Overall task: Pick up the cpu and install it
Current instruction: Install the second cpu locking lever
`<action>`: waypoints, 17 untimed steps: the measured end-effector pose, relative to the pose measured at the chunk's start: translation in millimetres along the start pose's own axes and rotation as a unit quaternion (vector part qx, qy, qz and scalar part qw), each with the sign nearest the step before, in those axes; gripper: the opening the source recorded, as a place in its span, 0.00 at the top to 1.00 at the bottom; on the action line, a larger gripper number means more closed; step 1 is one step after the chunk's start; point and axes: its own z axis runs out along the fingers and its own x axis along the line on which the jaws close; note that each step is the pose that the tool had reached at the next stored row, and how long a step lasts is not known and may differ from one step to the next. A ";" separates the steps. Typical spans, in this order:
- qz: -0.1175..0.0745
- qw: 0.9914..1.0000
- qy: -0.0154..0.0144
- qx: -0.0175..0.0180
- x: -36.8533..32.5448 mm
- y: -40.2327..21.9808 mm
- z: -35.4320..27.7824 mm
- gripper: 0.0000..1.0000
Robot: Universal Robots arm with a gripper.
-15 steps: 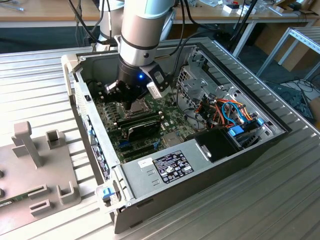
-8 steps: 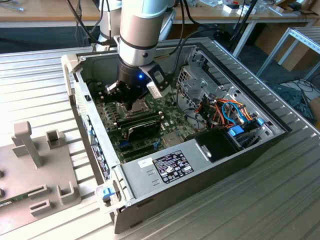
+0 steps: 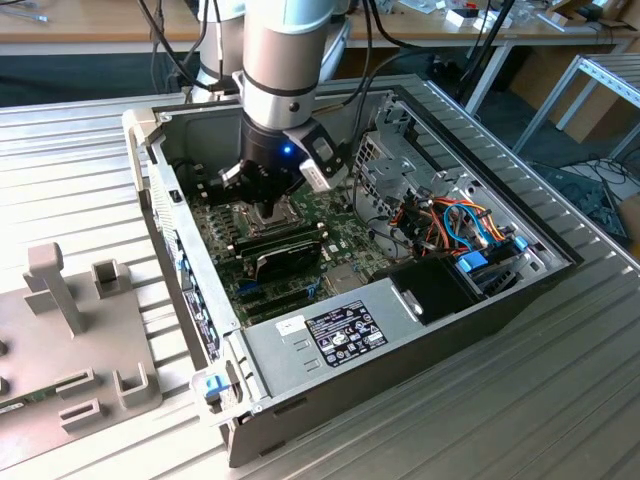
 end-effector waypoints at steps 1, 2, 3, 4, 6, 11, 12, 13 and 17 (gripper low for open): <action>0.000 1.000 0.001 0.005 -2.3 0.9 0.2 0.89; 0.000 1.000 0.003 0.012 -5.8 2.1 0.5 0.89; -0.001 1.000 0.004 0.015 -8.7 3.0 0.7 0.89; -0.001 1.000 0.005 0.016 -11.0 3.6 0.8 0.89; -0.001 1.000 0.005 0.018 -12.8 4.8 0.4 0.89; -0.001 1.000 0.005 0.020 -15.8 6.0 -5.6 0.89; -0.001 1.000 0.005 0.020 -16.3 6.2 -7.3 0.89; -0.001 1.000 0.005 0.021 -16.7 6.3 -8.8 0.89; -0.001 1.000 0.005 0.025 -18.4 7.1 -18.3 0.89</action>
